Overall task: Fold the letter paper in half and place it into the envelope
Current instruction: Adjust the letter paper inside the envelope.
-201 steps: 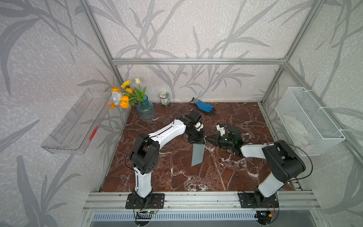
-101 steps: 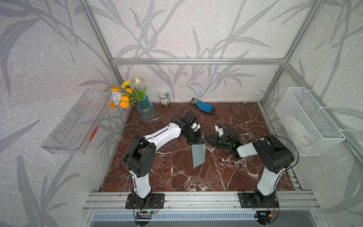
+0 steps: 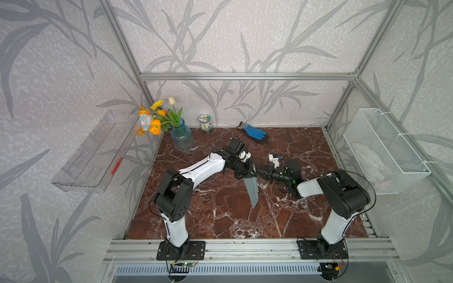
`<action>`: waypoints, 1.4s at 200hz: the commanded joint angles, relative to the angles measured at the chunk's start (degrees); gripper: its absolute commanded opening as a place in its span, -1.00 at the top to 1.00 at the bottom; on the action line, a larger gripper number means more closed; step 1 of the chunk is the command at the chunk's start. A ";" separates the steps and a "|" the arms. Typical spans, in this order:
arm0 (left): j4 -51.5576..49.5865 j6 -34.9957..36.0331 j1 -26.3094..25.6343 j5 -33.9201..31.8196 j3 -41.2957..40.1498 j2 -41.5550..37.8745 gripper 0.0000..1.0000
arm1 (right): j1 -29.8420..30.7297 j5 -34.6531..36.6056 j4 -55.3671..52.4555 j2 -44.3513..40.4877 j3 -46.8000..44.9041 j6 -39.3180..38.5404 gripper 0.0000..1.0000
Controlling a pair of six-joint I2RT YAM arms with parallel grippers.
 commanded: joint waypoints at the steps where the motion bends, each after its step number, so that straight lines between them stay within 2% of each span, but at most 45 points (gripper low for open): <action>1: 1.81 -1.05 0.23 0.38 -0.96 -1.39 1.00 | 0.56 -4.00 -0.51 -3.19 2.10 -2.16 1.00; 65: 4.36 -2.56 0.30 1.02 -2.32 -2.35 1.00 | 1.79 -4.57 3.78 -0.45 0.70 -0.94 1.00; 122: 5.28 -2.56 0.35 0.49 -2.97 -3.44 1.00 | 5.06 -5.54 3.19 2.97 -0.18 -2.67 1.00; 210: 5.41 -2.21 0.75 -0.48 -3.66 -5.25 1.00 | 6.74 -5.89 3.65 5.95 -0.55 -2.97 1.00; 280: 5.27 -1.67 0.74 -0.64 -4.02 -5.78 1.00 | 10.75 -3.53 7.95 8.24 0.18 0.00 1.00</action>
